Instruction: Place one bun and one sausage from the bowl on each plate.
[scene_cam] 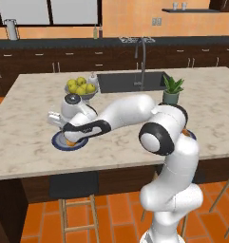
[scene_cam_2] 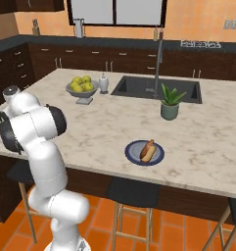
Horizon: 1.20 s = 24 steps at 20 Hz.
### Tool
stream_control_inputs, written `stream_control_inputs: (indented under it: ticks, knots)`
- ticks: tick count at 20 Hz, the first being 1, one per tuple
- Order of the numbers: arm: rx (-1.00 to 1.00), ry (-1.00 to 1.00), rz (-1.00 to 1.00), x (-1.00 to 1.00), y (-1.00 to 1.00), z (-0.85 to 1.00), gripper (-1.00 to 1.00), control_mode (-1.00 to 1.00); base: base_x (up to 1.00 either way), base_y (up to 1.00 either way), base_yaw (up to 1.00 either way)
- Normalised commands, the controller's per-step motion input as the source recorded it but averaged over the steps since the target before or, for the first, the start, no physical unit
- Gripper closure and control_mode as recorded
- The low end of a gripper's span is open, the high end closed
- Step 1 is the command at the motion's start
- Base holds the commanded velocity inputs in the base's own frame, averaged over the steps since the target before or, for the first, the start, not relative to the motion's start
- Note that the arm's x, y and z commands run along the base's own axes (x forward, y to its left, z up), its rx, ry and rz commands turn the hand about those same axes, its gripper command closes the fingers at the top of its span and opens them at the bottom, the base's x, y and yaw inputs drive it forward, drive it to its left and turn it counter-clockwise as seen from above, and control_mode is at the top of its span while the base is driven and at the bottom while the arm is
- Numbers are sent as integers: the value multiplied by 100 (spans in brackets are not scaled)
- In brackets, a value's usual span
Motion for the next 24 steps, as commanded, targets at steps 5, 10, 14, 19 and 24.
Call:
stream_control_inputs:
  ticks: [5, 10, 14, 19, 24]
  knots:
    - [-3, 2, 0, 31, 11, -42, 100, -100, 0, 0, 0]
    - [-2, 3, 0, 32, 11, -26, -100, -100, 0, 0, 0]
    - [-1, 3, 0, 32, 4, -8, -100, -100, 0, 0, 0]
    - [0, 0, 0, 1, -6, 0, -100, -100, 0, 0, 0]
    - [11, -6, 0, -69, -81, 57, -100, -100, 0, 0, 0]
